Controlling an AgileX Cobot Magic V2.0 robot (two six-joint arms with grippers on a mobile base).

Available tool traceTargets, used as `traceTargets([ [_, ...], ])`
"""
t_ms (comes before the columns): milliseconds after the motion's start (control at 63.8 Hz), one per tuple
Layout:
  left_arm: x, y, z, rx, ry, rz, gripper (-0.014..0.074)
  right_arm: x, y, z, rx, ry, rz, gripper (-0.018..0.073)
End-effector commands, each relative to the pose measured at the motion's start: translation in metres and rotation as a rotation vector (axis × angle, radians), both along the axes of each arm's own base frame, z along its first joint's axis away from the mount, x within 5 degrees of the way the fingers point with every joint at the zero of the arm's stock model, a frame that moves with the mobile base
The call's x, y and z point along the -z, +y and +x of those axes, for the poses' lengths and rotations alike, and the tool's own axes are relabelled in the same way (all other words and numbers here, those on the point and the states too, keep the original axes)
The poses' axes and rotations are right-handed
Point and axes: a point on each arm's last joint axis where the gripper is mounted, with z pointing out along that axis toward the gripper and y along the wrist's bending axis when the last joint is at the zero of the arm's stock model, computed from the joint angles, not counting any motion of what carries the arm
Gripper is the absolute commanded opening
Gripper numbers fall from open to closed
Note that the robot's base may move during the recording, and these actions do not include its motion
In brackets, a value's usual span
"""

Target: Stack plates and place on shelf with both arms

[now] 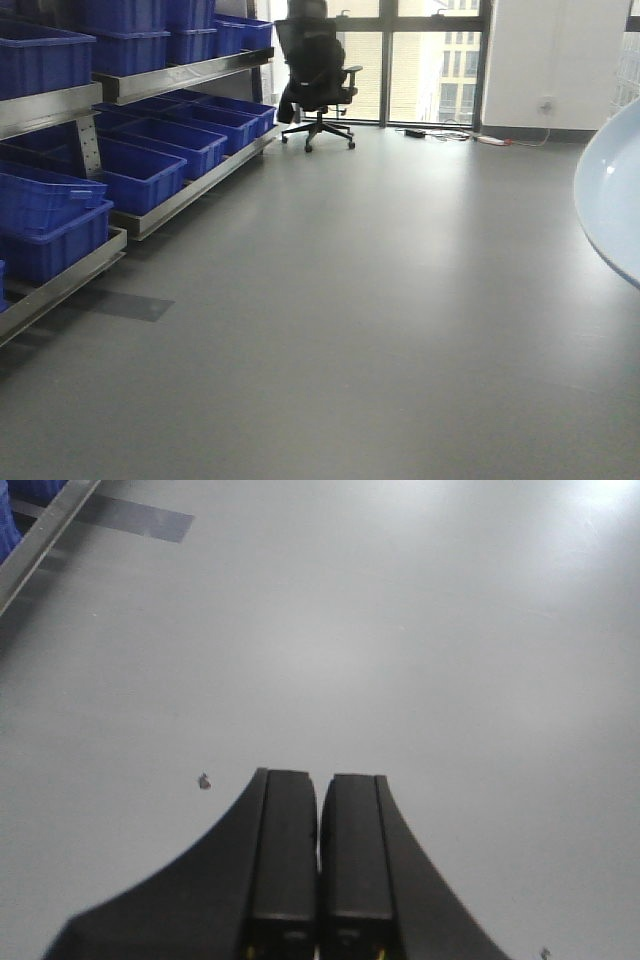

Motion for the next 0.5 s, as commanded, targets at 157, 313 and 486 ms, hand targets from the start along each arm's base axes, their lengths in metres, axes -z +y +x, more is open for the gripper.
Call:
traceTargets([
  [157, -0.0156, 0.0002, 0.0052, -0.015, -0.107, -0.025, 0.0086, -0.0173, 0.0012, 0.0021, -0.017, -0.115, -0.006, 0.0028],
  [313, -0.0156, 0.0002, 0.0052, -0.015, -0.107, -0.025, 0.0087, -0.0173, 0.0012, 0.0021, -0.017, -0.115, -0.006, 0.0028],
  [486, -0.0156, 0.0002, 0.0052, -0.015, -0.107, -0.025, 0.0086, -0.0173, 0.0012, 0.0021, -0.017, -0.115, -0.006, 0.0028],
])
